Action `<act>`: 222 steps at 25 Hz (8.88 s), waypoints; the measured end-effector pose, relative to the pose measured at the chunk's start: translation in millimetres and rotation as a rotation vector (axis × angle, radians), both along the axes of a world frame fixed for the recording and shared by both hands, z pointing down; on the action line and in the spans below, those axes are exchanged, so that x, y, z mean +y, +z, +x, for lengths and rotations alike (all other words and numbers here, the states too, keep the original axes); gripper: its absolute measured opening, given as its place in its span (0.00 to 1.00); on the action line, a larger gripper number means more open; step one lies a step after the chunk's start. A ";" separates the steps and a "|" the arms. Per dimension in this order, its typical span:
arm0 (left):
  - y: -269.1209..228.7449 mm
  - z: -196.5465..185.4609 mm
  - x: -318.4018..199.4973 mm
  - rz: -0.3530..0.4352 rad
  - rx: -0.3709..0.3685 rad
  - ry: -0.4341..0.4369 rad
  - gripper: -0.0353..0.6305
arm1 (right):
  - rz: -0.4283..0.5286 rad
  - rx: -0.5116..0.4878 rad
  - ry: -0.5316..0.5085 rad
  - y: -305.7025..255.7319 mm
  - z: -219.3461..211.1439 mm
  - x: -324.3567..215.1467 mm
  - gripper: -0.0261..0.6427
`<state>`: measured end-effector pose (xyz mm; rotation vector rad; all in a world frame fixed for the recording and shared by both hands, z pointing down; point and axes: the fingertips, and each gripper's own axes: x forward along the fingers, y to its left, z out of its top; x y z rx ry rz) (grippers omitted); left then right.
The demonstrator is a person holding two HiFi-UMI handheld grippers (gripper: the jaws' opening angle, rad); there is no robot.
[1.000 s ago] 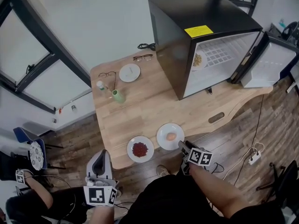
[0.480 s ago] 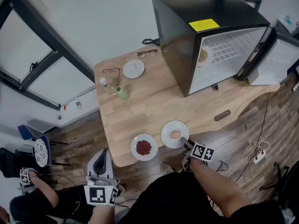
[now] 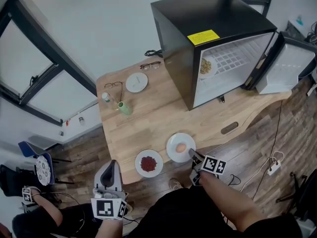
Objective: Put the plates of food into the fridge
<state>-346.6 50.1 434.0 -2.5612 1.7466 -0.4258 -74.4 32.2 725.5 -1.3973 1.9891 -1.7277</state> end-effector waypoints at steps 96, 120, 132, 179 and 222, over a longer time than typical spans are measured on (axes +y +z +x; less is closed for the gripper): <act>-15.7 212.8 -228.0 0.046 0.093 -0.087 0.06 | 0.272 0.528 0.118 -214.6 324.2 -351.6 0.20; -24.1 213.5 -217.2 0.064 0.119 -0.063 0.06 | 0.454 0.872 0.033 -248.5 310.7 -335.6 0.31; -36.4 146.4 -172.4 0.074 0.154 -0.087 0.06 | 0.561 0.763 -0.040 -260.0 218.8 -260.9 0.27; 50.9 -140.9 77.7 -0.097 0.106 -0.379 0.06 | -0.088 0.173 -0.513 14.0 -149.6 57.8 0.25; 21.4 -45.8 16.6 -0.044 0.064 -0.144 0.06 | -0.066 -0.085 -0.289 -35.5 -90.1 19.8 0.08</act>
